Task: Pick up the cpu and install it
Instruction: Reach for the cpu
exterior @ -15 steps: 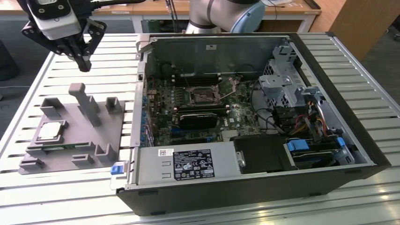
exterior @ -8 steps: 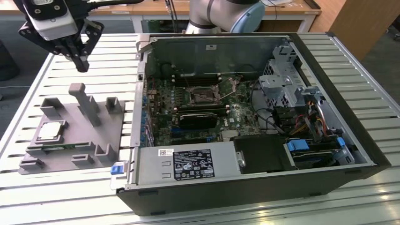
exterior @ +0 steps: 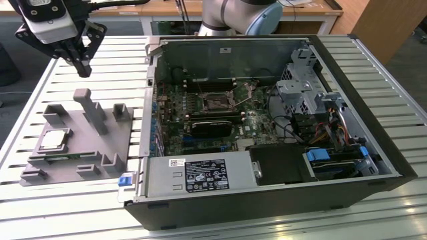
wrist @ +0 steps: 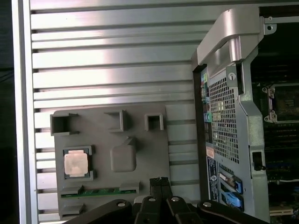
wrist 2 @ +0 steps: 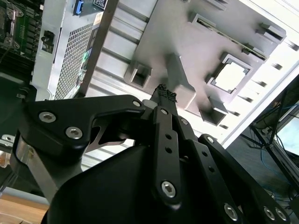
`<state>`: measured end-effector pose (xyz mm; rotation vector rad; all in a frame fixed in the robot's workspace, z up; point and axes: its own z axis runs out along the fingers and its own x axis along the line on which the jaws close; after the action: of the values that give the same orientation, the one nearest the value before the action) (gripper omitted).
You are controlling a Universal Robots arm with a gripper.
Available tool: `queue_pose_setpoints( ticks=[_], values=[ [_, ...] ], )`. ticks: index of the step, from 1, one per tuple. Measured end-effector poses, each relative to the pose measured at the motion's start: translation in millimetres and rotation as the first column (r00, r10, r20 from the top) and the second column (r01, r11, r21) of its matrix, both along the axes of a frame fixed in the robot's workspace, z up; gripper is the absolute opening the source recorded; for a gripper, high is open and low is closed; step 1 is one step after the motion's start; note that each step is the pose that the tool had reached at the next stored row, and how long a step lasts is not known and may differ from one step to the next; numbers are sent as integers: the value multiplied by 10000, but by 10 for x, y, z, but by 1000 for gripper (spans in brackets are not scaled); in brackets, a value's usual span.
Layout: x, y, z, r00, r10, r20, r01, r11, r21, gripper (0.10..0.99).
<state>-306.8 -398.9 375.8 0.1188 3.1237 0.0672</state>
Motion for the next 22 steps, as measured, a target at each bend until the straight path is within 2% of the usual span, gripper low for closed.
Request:
queue_pose_setpoints(
  ticks=[8,22],
  values=[
    [-83,0,-5,10000,0,-7,0,10000,-1,106],
    [-297,0,-15,10000,0,-19,0,10000,-1,106]
  ],
)
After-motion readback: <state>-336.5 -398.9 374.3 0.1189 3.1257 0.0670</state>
